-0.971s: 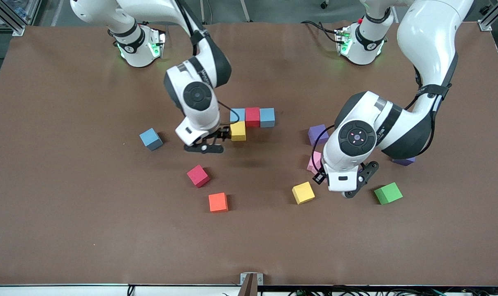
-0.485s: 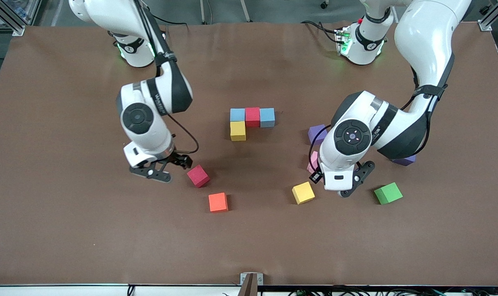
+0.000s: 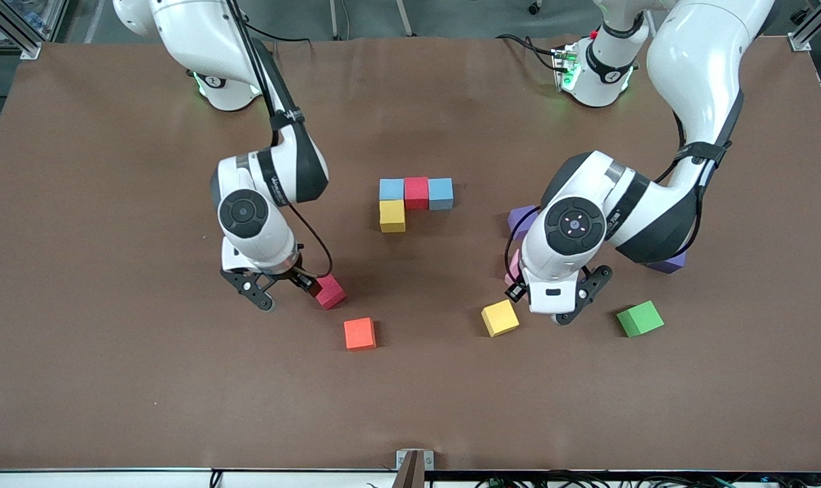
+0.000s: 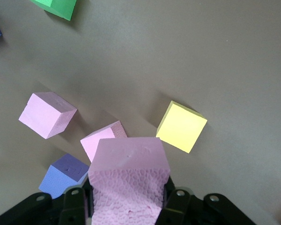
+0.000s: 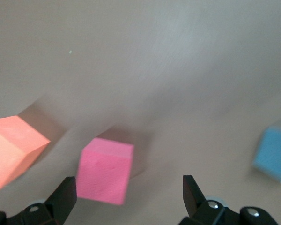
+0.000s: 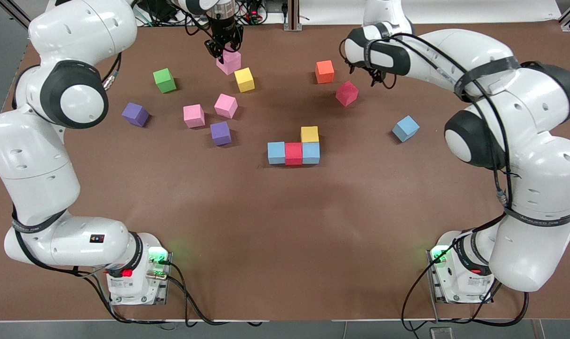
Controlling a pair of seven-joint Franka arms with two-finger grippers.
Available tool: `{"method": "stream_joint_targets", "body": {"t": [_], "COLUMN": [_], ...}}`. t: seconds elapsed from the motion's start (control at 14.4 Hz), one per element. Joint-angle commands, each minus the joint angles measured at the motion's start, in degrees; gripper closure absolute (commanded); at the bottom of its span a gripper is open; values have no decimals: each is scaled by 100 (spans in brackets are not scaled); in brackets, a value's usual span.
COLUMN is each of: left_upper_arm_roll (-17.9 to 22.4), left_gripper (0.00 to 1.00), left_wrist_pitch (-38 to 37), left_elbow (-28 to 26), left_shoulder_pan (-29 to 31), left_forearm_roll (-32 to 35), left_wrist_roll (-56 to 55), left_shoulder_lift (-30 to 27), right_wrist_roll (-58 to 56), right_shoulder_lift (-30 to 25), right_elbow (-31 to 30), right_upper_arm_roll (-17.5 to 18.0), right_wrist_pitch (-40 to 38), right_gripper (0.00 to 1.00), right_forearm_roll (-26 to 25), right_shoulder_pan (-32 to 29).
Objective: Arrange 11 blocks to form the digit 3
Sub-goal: 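Reach the right gripper to the magenta cube and grasp it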
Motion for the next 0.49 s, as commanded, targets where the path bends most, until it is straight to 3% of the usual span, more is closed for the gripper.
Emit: {"method": "stream_joint_targets", "body": {"t": [0.0, 0.42], "left_upper_arm_roll": [25, 25], "left_gripper": [85, 85], "left_wrist_pitch": [38, 46], "left_elbow": [12, 21], "left_shoulder_pan": [-30, -39], "left_forearm_roll": [66, 57], "left_wrist_roll": [-34, -52], "left_shoulder_lift": [-6, 3], "right_wrist_roll": [215, 224], "right_shoulder_lift": [320, 655], "right_elbow": [199, 199], "right_upper_arm_roll": [-1, 26], "right_wrist_pitch": [144, 486], "right_gripper": [0, 0], "right_forearm_roll": [536, 554], "right_shoulder_pan": [51, 87]}}
